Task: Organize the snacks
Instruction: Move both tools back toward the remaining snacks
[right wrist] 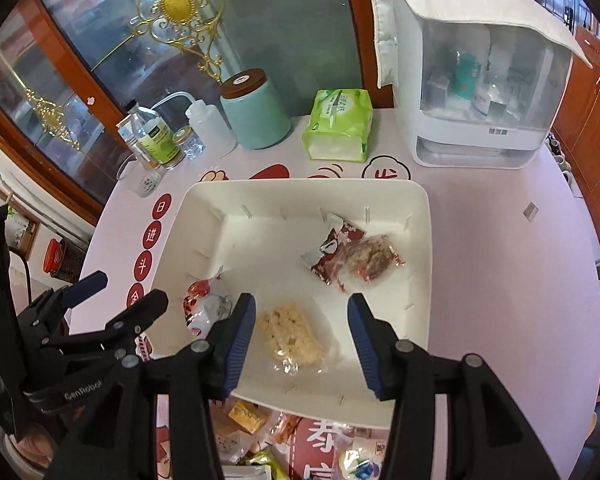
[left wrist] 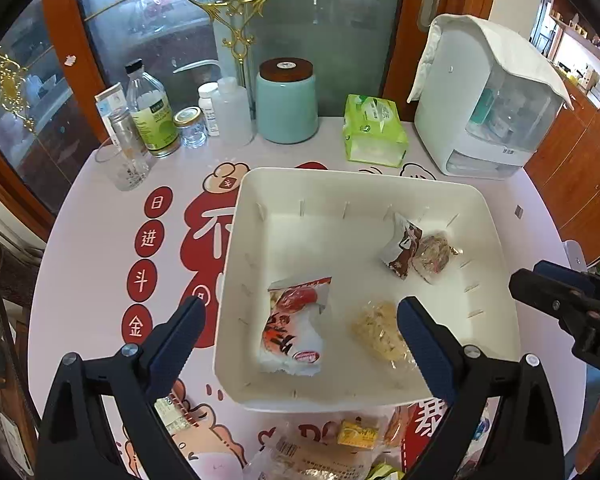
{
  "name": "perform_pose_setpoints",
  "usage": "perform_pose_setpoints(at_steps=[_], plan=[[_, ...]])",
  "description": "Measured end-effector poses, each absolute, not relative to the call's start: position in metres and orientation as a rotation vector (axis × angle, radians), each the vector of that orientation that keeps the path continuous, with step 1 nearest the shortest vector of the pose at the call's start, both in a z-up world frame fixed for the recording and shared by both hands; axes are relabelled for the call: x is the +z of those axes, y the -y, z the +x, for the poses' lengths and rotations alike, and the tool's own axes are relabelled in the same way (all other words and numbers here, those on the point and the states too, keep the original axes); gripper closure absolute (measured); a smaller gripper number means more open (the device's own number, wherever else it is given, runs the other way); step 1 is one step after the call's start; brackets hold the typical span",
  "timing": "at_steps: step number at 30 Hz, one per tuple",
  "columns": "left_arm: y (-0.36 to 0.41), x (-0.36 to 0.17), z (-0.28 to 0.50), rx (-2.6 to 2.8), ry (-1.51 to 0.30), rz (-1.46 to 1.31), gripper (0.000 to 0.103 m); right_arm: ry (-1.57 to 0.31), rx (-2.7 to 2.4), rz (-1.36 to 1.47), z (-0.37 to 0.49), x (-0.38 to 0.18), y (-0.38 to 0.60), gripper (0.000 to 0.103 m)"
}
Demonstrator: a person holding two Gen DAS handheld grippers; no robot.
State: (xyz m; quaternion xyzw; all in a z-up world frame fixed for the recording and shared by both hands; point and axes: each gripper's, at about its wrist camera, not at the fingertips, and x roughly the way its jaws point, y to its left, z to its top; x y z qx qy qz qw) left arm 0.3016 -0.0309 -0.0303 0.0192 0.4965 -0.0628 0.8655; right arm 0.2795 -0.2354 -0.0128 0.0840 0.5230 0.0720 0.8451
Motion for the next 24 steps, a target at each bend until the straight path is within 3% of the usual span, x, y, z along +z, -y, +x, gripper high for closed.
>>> perform_pose_setpoints(at_steps=[16, 24], plan=[[0.001, 0.037, 0.203, -0.236, -0.774, 0.117, 0.007, -1.022, 0.143, 0.122, 0.199, 0.016, 0.209, 0.054], [-0.042, 0.06, 0.169, -0.237, -0.768, 0.102, 0.007, -0.972, 0.157, 0.082, 0.155, 0.037, 0.181, 0.054]])
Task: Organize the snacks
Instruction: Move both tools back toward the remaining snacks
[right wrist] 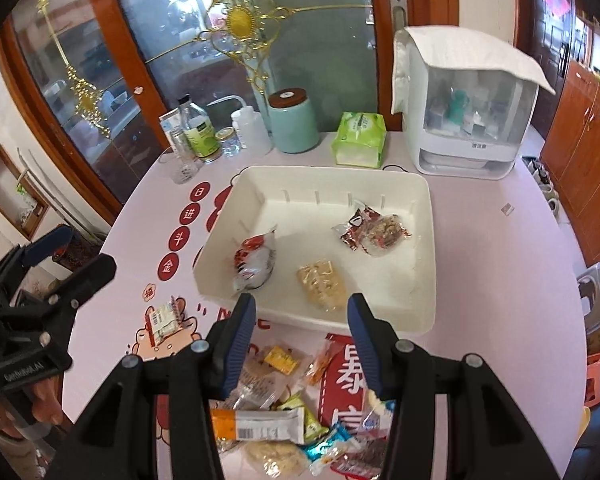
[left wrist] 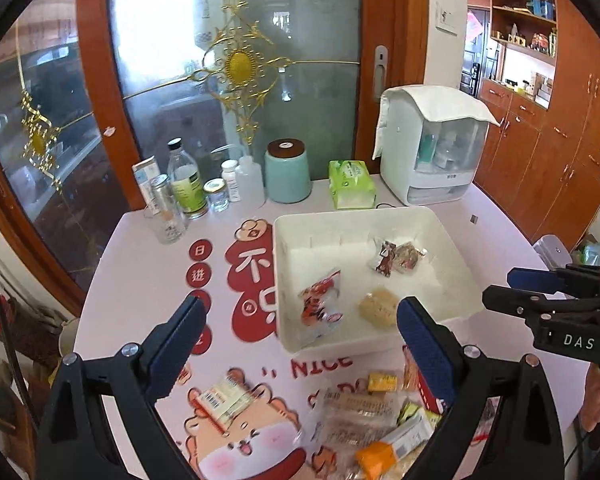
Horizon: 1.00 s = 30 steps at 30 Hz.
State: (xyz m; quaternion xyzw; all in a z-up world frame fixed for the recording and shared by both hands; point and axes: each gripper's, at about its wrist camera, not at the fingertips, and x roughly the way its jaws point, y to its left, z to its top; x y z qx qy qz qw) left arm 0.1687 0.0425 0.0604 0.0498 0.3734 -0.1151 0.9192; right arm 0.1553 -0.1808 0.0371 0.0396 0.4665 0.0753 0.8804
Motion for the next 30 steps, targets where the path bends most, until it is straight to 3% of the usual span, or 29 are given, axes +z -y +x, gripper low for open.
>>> perform_pose_setpoints(at_steps=[9, 17, 30], plan=[[-0.106, 0.059, 0.153, -0.214, -0.771, 0.093, 0.007, -0.971, 0.193, 0.027, 0.128, 0.037, 0.141, 0.053], [-0.145, 0.044, 0.156, -0.204, -0.788, 0.129, 0.007, -0.982, 0.243, -0.02, 0.125, 0.025, 0.111, 0.038], [-0.142, -0.062, 0.194, -0.301, -0.987, 0.257, 0.007, -1.19, 0.328, -0.113, 0.16, -0.069, 0.083, 0.032]])
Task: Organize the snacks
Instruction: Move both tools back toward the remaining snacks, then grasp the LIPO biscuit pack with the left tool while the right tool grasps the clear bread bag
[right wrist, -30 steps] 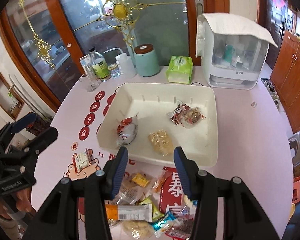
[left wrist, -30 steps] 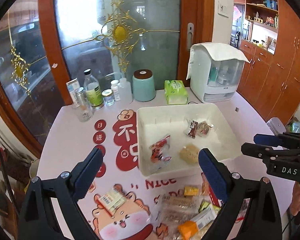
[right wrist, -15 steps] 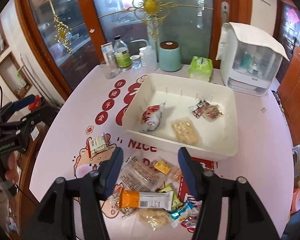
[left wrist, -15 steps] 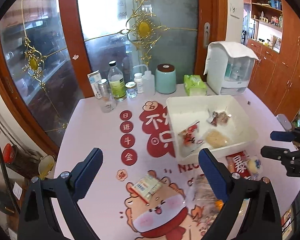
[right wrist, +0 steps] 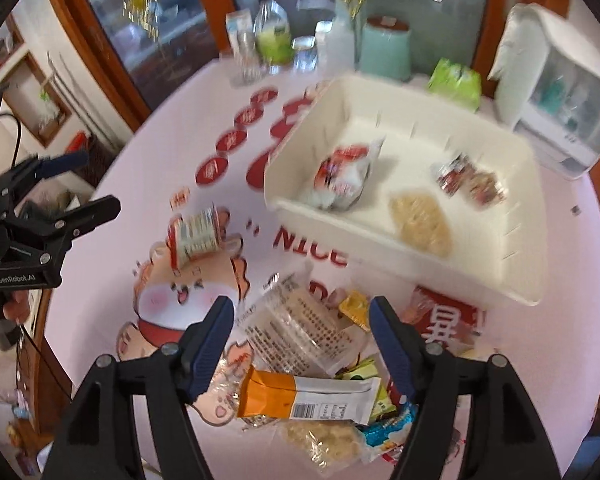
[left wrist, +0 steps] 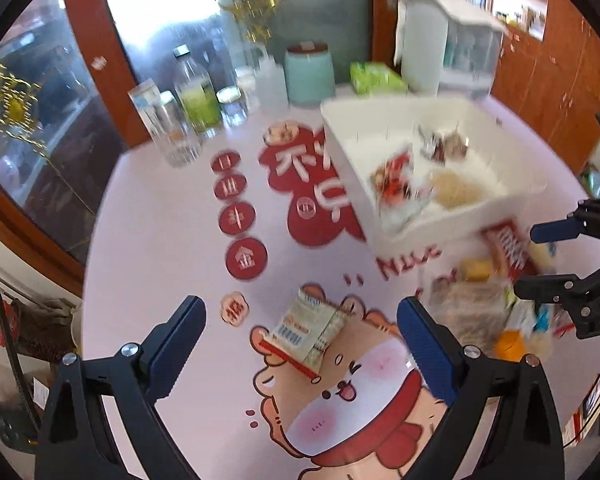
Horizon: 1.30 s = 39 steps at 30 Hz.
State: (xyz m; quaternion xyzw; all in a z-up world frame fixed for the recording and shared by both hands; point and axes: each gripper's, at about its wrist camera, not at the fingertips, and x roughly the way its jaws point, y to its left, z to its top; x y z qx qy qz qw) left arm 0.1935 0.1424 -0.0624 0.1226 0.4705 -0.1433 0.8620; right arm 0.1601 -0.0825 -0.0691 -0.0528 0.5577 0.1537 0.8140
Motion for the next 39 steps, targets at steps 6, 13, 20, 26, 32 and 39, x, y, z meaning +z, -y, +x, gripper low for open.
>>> perform_pose_setpoints(at_steps=[6, 13, 20, 26, 32, 39], plan=[[-0.145, -0.124, 0.217, -0.332, -1.127, 0.256, 0.007, -1.306, 0.356, -0.17, 0.174, -0.125, 0.073, 0.032], [-0.149, -0.166, 0.234, -0.32, -1.221, 0.279, 0.007, -1.363, 0.41, -0.282, 0.178, -0.159, 0.056, 0.027], [-0.15, -0.19, 0.243, -0.33, -1.288, 0.286, 0.007, -1.386, 0.462, -0.392, 0.176, -0.176, 0.035, 0.018], [-0.148, -0.202, 0.249, -0.319, -1.314, 0.282, 0.008, -1.398, 0.463, -0.46, 0.175, -0.189, 0.026, 0.015], [-0.148, -0.198, 0.252, -0.329, -1.307, 0.25, 0.025, -1.413, 0.475, -0.43, 0.177, -0.194, 0.023, 0.017], [-0.137, -0.188, 0.24, -0.301, -1.282, 0.225, 0.057, -1.383, 0.461, -0.366, 0.177, -0.185, 0.035, 0.033]])
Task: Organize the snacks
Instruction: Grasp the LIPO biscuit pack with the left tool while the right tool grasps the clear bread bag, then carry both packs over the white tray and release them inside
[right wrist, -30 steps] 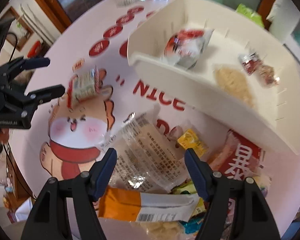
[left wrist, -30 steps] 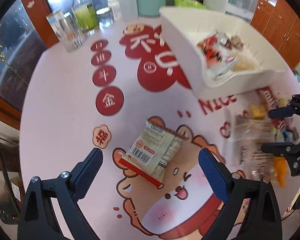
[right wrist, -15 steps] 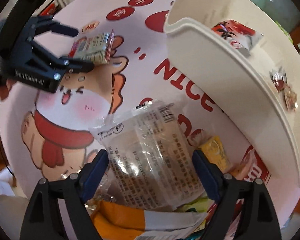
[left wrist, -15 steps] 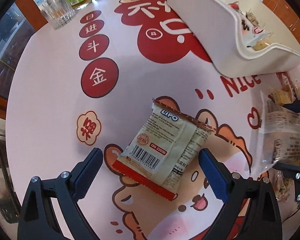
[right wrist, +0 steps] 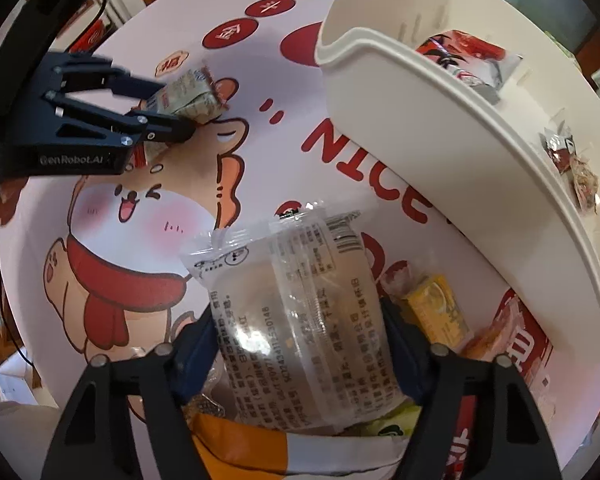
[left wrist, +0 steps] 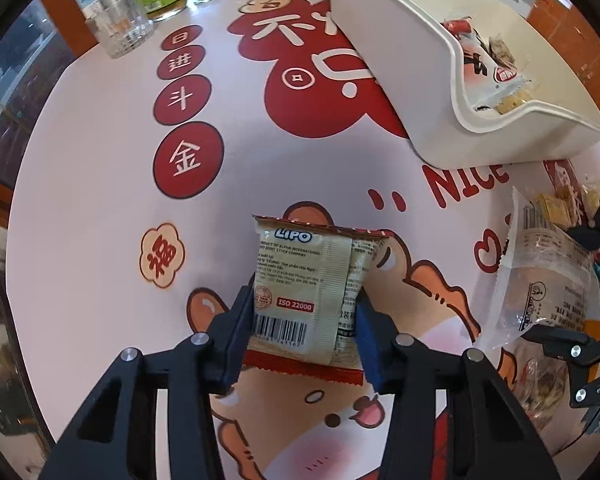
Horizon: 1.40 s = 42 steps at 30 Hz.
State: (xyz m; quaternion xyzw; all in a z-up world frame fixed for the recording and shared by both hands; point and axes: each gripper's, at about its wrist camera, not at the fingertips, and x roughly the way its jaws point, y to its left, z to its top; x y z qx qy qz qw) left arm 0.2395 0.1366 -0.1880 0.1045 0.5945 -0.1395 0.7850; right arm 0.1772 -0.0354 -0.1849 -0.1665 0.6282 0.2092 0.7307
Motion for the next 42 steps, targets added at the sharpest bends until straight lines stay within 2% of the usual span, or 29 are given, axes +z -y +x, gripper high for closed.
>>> perform_pose_setpoints(at_steps=[7, 12, 23, 32, 42], plan=[[-0.148, -0.182, 0.207, -0.237, -1.268, 0.084, 0.058, -1.325, 0.402, -0.288, 0.165, -0.164, 0.054, 0.043], [-0.153, -0.166, 0.178, -0.194, -1.225, 0.008, 0.058, -1.238, 0.372, -0.188, 0.152, -0.132, 0.073, 0.043], [-0.12, -0.093, 0.116, -0.269, -1.109, -0.047, 0.058, -1.083, 0.301, 0.046, 0.115, -0.069, 0.101, 0.043], [-0.066, -0.035, 0.106, -0.367, -1.008, -0.044, 0.058, -0.965, 0.254, 0.164, 0.087, -0.034, 0.133, 0.043], [-0.007, 0.028, 0.131, -0.403, -0.884, 0.001, 0.058, -0.827, 0.169, 0.111, 0.085, 0.029, 0.171, 0.042]])
